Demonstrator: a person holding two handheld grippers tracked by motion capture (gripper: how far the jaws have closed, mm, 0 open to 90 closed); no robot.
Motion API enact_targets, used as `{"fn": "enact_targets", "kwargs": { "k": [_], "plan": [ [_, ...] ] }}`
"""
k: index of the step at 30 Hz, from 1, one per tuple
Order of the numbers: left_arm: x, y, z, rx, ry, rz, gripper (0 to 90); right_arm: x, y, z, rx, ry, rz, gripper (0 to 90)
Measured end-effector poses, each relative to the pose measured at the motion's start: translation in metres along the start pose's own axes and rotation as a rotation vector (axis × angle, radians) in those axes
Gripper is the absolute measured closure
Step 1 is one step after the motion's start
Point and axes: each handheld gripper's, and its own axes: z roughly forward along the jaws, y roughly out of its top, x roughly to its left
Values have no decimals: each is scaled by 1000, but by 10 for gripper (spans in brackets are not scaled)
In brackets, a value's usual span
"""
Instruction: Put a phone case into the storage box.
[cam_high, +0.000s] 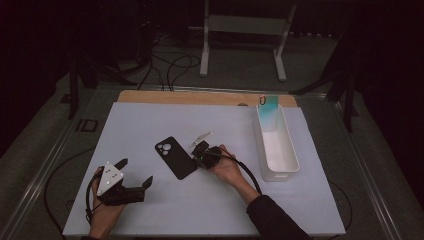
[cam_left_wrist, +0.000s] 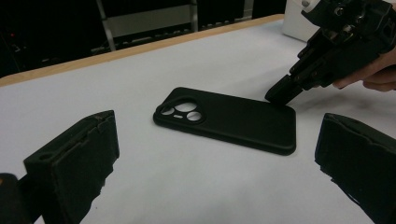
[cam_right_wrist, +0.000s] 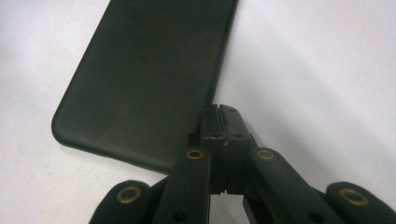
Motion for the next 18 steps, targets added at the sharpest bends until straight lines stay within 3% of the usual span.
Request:
{"fn": "enact_targets", "kwargs": {
  "k": [2,4,7,10,12,18],
  "plan": [
    [0,0,0,-1,1,-2,3,1,0,0,-8,-7,14,883],
    [1,0,-1,-1,2,-2,3,1,-1,-3,-18,-9,0,868],
    [1,0,-1,0,2,-2,3,3,-2,-14,-67,-20,-8,831],
    [1,0,-1,0,3,-3,3,4,-4,-32,-114,-33,-19,758],
    [1,0,-1,-1,4,-2,3,4,-8,-45,-155,-44,-6,648],
    [1,0,-1,1,6,-3,3,-3,-27,-94,-285,-42,30,445]
  ]
}}
